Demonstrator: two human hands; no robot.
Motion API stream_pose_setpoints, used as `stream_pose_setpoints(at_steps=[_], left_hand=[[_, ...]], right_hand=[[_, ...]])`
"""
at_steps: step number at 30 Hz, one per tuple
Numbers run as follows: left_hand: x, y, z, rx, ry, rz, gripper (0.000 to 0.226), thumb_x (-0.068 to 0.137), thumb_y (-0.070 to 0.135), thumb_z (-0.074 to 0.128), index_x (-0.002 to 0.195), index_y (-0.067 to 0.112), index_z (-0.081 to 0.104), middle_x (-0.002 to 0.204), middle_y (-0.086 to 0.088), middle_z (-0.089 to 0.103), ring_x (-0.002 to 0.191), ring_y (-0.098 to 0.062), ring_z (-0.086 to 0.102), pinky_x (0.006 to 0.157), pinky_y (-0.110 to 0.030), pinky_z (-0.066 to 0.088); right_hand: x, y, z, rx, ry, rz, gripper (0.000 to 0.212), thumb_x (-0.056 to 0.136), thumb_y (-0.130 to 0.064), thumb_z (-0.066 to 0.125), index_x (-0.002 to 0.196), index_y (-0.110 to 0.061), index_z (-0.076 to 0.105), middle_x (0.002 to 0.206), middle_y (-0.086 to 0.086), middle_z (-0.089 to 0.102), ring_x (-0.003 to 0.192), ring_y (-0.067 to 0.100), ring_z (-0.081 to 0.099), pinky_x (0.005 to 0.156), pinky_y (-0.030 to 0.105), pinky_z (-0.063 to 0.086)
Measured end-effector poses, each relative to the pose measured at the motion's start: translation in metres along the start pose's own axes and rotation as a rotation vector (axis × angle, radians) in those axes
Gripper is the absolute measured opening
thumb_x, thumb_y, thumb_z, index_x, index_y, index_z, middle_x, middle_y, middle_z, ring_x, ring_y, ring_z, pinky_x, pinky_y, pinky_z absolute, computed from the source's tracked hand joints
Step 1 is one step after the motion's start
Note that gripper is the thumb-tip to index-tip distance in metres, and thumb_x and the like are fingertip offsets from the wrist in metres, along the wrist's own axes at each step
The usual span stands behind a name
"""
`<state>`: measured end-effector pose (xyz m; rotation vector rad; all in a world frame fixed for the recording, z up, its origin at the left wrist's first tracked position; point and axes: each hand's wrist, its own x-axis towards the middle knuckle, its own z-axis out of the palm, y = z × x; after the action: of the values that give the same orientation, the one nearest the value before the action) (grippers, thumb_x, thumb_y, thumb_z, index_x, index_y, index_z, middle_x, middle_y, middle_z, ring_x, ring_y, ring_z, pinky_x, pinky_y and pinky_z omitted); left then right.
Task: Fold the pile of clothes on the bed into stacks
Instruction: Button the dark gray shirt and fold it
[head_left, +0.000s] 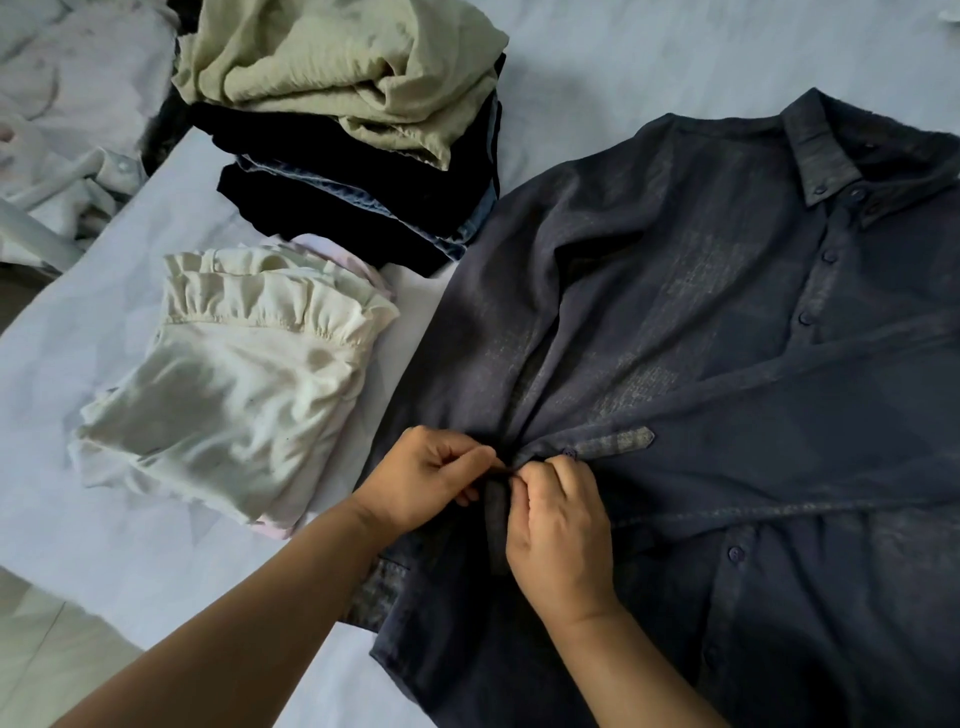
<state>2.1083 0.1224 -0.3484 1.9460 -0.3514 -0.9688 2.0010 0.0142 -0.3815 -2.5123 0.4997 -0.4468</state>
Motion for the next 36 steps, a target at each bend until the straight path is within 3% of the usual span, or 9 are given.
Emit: stream_pose_setpoints(at_steps=[3, 5, 11, 20, 24, 29, 33, 36], left_hand=[[0.003, 0.001, 0.002, -0.034, -0.036, -0.074, 0.012, 0.087, 0.003, 0.063, 0.08, 0.009, 0.071, 0.065, -0.005, 0.066, 0.053, -0.006, 0.06, 0.056, -0.019, 0.053], [0.005, 0.001, 0.002, -0.037, -0.051, -0.085, 0.014, 0.084, 0.0, 0.066, 0.077, 0.011, 0.069, 0.06, 0.004, 0.065, 0.052, -0.005, 0.059, 0.055, -0.018, 0.052], [0.006, -0.002, 0.005, 0.119, -0.014, 0.036, 0.009, 0.079, 0.003, 0.072, 0.076, 0.012, 0.072, 0.061, 0.016, 0.064, 0.052, 0.001, 0.058, 0.056, -0.013, 0.047], [0.007, -0.004, 0.009, 0.087, 0.018, 0.01, 0.022, 0.081, 0.006, 0.071, 0.069, 0.025, 0.068, 0.056, 0.016, 0.063, 0.051, 0.005, 0.055, 0.055, -0.011, 0.043], [0.008, -0.005, 0.006, 0.115, -0.011, 0.021, 0.02, 0.081, 0.006, 0.071, 0.071, 0.024, 0.07, 0.061, 0.017, 0.065, 0.054, 0.005, 0.056, 0.058, -0.011, 0.044], [0.013, -0.01, 0.003, 0.261, -0.067, 0.123, 0.011, 0.081, 0.009, 0.071, 0.08, 0.019, 0.074, 0.078, 0.01, 0.066, 0.071, -0.005, 0.063, 0.067, -0.014, 0.048], [0.013, -0.015, 0.007, 0.363, -0.084, 0.205, 0.011, 0.084, 0.016, 0.065, 0.09, 0.016, 0.074, 0.084, 0.011, 0.063, 0.078, -0.006, 0.062, 0.073, -0.017, 0.048], [0.012, -0.016, 0.009, 0.422, -0.086, 0.244, 0.022, 0.082, 0.028, 0.055, 0.091, 0.017, 0.072, 0.081, 0.017, 0.057, 0.075, -0.004, 0.059, 0.07, -0.017, 0.047]], right_hand=[[0.001, 0.0, 0.0, 0.007, 0.012, 0.0, 0.023, 0.089, -0.018, 0.045, 0.075, -0.008, 0.061, 0.076, 0.005, 0.054, 0.07, 0.02, 0.052, 0.066, 0.03, 0.049], [0.001, 0.001, 0.001, 0.004, 0.009, -0.023, 0.023, 0.089, -0.018, 0.045, 0.075, -0.008, 0.061, 0.076, 0.004, 0.054, 0.071, 0.019, 0.051, 0.068, 0.029, 0.048], [0.0, 0.008, 0.003, 0.065, 0.01, -0.032, 0.026, 0.089, -0.017, 0.044, 0.075, -0.006, 0.062, 0.075, 0.007, 0.056, 0.068, 0.022, 0.055, 0.067, 0.03, 0.045], [0.003, 0.015, 0.006, 0.185, -0.066, -0.007, 0.023, 0.086, -0.016, 0.042, 0.079, -0.004, 0.06, 0.08, 0.006, 0.056, 0.079, 0.015, 0.046, 0.075, 0.027, 0.042], [0.005, 0.026, 0.007, 0.205, -0.102, -0.094, 0.021, 0.087, -0.017, 0.045, 0.075, -0.005, 0.058, 0.077, 0.007, 0.055, 0.074, 0.019, 0.049, 0.07, 0.027, 0.042], [0.006, 0.036, 0.006, 0.247, -0.119, -0.188, 0.019, 0.086, -0.016, 0.048, 0.074, -0.004, 0.056, 0.076, 0.006, 0.053, 0.075, 0.015, 0.045, 0.07, 0.024, 0.042], [0.007, 0.04, 0.008, 0.334, -0.1, -0.191, 0.002, 0.086, -0.014, 0.051, 0.085, -0.013, 0.049, 0.081, 0.002, 0.049, 0.077, 0.012, 0.044, 0.07, 0.025, 0.042], [0.009, 0.042, 0.007, 0.254, -0.062, -0.286, 0.022, 0.086, -0.009, 0.054, 0.106, -0.016, 0.052, 0.089, 0.002, 0.05, 0.079, 0.016, 0.046, 0.071, 0.029, 0.043]])
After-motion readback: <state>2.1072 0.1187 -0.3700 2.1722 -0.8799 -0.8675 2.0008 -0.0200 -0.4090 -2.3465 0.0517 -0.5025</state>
